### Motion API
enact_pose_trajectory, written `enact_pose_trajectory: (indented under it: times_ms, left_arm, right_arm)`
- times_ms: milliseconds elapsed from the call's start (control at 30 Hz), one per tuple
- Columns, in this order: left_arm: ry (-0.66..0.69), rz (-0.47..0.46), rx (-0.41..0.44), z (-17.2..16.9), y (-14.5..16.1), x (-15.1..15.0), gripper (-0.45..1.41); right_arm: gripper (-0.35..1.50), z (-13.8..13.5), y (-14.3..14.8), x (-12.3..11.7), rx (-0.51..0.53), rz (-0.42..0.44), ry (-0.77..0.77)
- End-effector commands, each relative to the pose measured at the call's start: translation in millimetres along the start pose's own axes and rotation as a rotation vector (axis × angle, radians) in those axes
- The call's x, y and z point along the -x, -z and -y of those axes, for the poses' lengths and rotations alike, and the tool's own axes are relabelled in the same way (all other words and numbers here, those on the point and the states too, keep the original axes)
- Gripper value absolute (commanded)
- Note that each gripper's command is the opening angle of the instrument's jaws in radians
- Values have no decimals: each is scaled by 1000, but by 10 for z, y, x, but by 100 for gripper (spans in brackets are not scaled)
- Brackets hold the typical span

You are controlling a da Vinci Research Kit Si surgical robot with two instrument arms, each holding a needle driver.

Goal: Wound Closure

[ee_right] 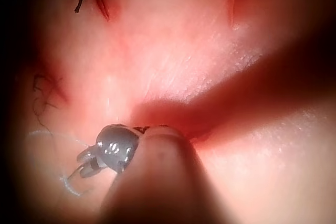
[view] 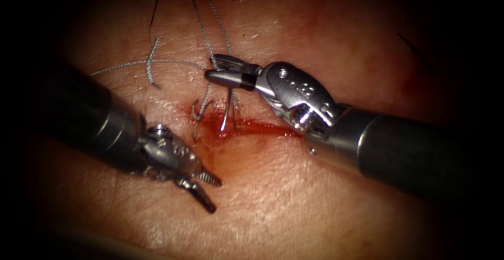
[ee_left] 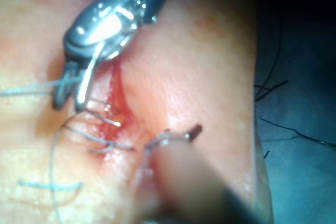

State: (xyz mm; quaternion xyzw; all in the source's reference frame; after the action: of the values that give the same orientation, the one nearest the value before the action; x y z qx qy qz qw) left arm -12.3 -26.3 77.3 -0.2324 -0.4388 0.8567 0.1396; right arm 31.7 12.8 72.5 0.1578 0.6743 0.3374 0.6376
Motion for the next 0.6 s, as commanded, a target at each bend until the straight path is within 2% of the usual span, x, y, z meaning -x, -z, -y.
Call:
enact_pose_trajectory:
  times_ms: [33,200,500,600]
  left_arm:
    - [2,2,2,0,-9,5,71]
    - [3,4,3,3,-7,9,71]
    - [11,9,3,5,-6,19,69]
    - [9,10,2,5,-6,22,69]
  right_arm:
    - [-35,4,-8,10,-2,-23,-91]
    - [-35,9,-7,16,-5,-55,-351]
    - [-35,16,-8,20,-2,0,-519]
    - [-35,14,-11,28,-18,3,-571]
